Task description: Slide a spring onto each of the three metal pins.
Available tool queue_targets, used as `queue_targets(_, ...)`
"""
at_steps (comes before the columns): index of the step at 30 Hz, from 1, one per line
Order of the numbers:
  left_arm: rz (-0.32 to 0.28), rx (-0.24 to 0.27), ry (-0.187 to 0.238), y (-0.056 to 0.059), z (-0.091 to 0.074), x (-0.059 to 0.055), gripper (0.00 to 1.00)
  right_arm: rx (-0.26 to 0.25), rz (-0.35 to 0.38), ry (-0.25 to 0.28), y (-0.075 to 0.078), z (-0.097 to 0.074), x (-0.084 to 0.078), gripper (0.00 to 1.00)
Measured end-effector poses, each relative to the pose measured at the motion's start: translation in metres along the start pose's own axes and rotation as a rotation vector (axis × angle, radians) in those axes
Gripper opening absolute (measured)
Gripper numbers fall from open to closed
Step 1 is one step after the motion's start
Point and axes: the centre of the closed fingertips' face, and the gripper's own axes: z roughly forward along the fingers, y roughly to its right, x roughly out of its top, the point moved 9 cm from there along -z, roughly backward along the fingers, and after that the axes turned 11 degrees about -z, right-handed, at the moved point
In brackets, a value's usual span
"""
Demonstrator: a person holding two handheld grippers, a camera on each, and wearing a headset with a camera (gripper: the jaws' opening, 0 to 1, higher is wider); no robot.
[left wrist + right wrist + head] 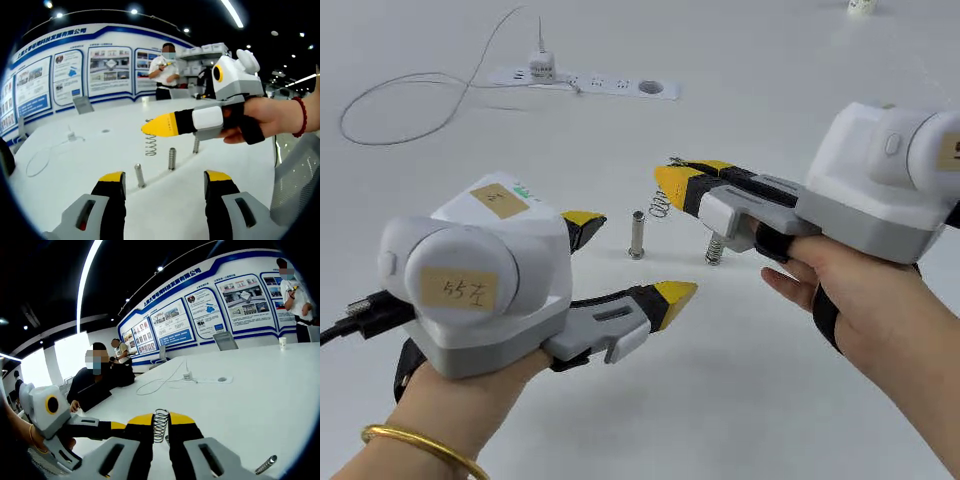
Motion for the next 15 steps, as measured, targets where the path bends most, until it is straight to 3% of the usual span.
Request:
queue_targets(7,-0.013,0.001,-0.015,0.0,0.001,-0.002,0.74,-0.019,-0.098,-0.035,0.004,0.018,-0.006,0.11)
queue_targets(15,-0.039,0.008,-0.033,-0.003,0.002,-0.004,0.84,-0.019,-0.129,-0.067,0.003,0.031,-0.012,0.11)
